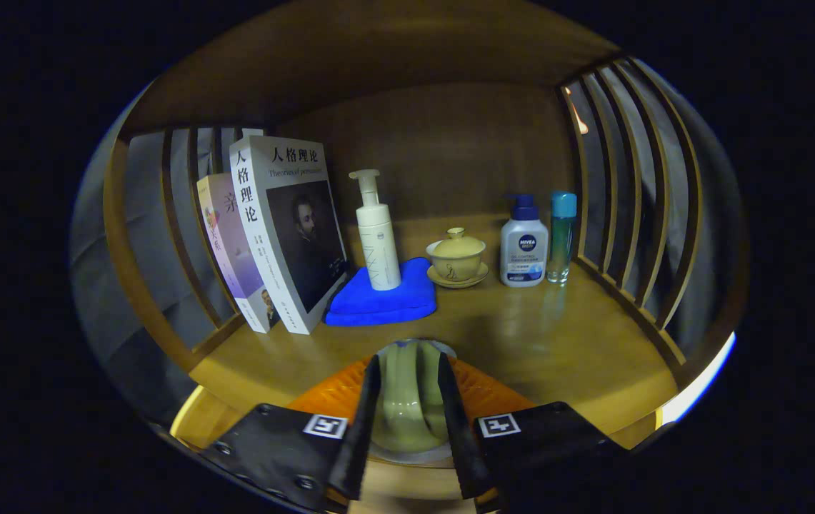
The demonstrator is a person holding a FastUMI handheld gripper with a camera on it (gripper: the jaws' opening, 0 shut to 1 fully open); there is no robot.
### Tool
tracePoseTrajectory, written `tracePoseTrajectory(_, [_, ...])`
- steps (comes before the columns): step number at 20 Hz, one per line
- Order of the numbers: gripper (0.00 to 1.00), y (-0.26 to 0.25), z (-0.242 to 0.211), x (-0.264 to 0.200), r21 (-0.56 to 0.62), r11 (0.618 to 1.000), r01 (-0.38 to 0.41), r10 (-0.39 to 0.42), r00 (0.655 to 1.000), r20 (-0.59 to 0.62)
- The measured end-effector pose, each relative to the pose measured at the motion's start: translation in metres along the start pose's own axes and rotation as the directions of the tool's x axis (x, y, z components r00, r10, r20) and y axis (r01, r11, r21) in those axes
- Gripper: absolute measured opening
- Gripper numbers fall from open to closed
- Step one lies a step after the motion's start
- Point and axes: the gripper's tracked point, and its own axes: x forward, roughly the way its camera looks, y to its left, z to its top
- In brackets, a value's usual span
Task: Pull open the drawer, take out the items inside it, and place them on the countertop above the cabinet.
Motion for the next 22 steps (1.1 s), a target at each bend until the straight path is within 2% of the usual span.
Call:
tracePoseTrajectory(4, [0.99, 0.007, 0.017, -0.017, -0.054, 0.998, 0.013, -0.007, 0.995, 0.098])
tracePoseTrajectory(7, [0.98, 0.014, 0.026, -0.046, -0.087, 0.996, 0.018, -0.004, 0.987, 0.161])
tracePoseTrajectory(12, [0.98, 0.028, 0.023, -0.104, -0.055, 0.998, 0.004, 0.01, 0.964, 0.264])
tracePoseTrajectory(22, [0.98, 0.044, -0.049, -0.204, -0.11, 0.994, 0.02, 0.023, 0.924, 0.381])
